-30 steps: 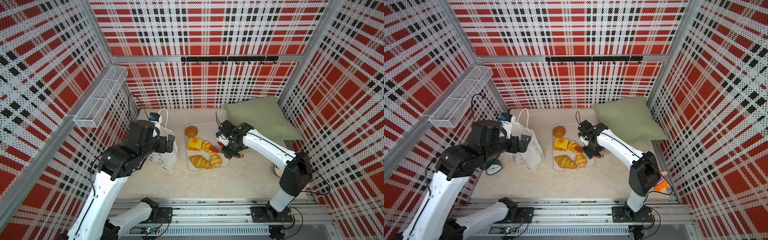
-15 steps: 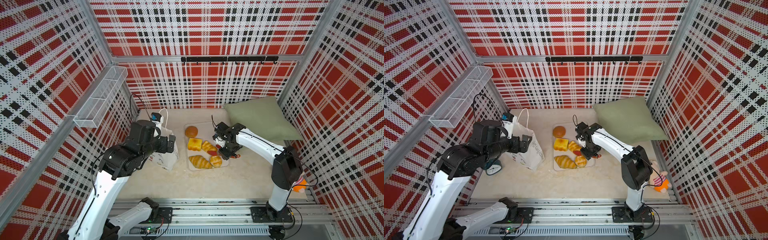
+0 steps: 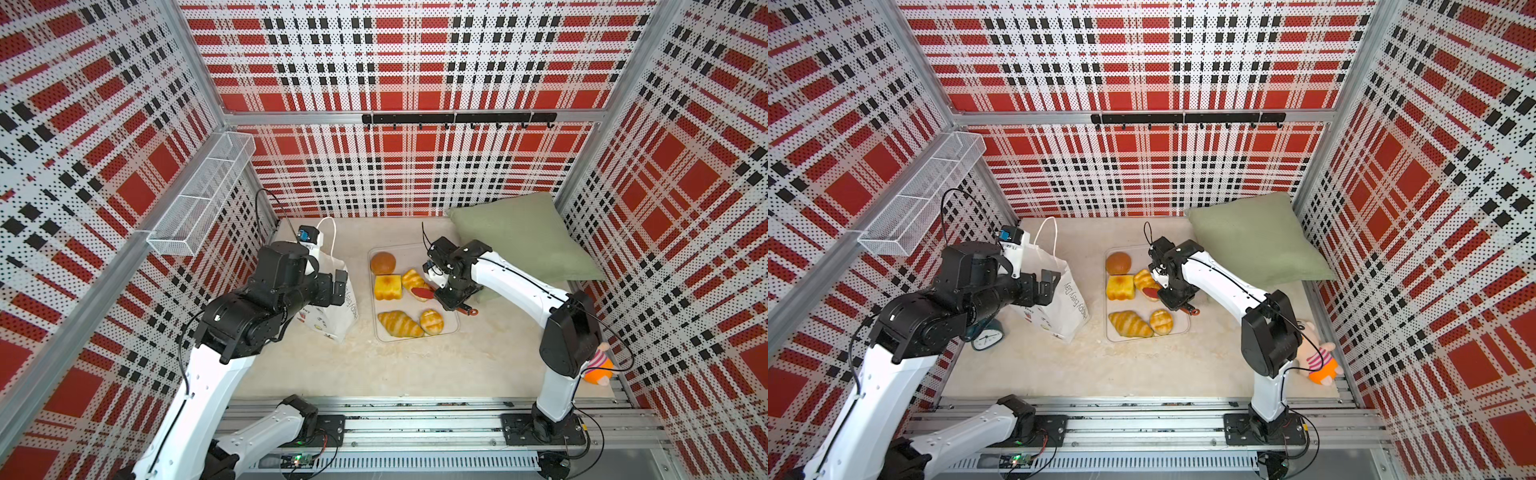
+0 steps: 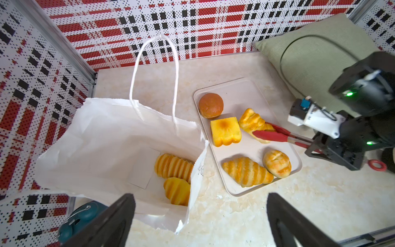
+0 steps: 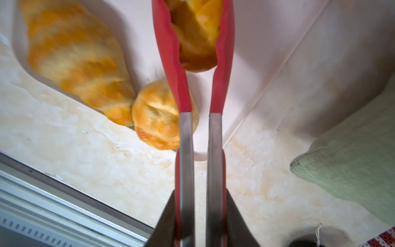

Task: Pack bread into a paper bag
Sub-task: Pick up the fake bread from the plate, then place the fake bread in the paper bag.

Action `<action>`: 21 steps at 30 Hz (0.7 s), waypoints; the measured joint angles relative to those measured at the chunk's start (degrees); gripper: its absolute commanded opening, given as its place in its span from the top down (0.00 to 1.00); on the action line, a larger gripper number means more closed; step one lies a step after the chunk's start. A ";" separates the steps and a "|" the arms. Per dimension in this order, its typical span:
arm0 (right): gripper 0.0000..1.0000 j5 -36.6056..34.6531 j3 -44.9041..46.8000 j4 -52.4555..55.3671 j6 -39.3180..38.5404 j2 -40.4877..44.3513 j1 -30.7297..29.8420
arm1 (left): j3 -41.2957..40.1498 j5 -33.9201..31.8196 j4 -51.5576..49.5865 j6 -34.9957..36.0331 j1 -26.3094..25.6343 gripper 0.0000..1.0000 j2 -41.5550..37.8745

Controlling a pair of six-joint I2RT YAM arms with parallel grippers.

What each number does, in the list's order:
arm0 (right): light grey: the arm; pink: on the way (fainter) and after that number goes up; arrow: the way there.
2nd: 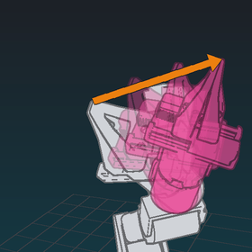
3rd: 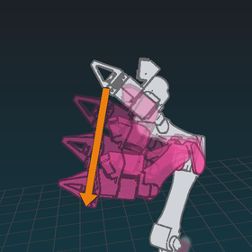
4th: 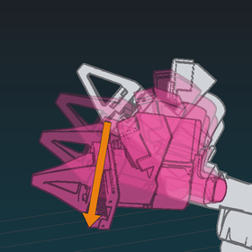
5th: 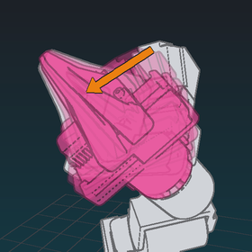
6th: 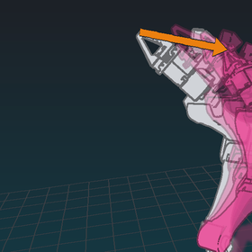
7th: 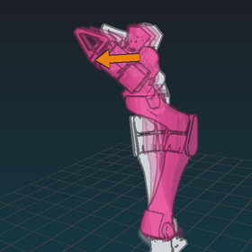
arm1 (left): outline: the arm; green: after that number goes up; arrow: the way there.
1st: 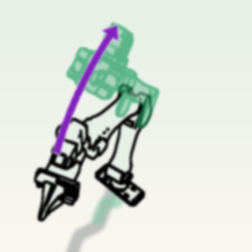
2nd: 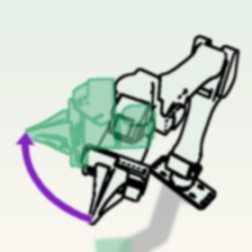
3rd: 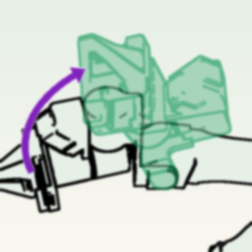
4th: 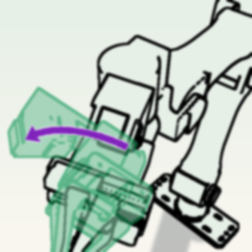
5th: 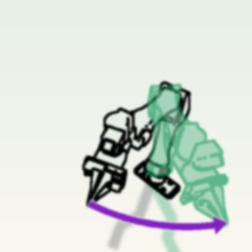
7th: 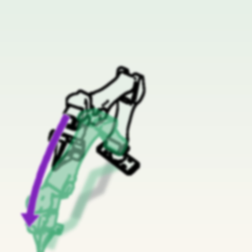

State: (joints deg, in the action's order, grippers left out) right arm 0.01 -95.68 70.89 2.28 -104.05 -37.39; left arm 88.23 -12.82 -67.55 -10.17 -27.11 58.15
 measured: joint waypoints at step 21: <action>0.77 11.96 -35.74 3.50 1.79 0.55 -15.78 | 1.33 -5.33 -1.51 -6.60 9.14 0.01 -2.14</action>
State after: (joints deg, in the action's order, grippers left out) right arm 11.97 -131.41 74.39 4.08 -103.50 -53.17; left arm 89.56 -18.15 -69.06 -16.78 -17.98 56.01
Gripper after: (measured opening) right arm 0.294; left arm 0.992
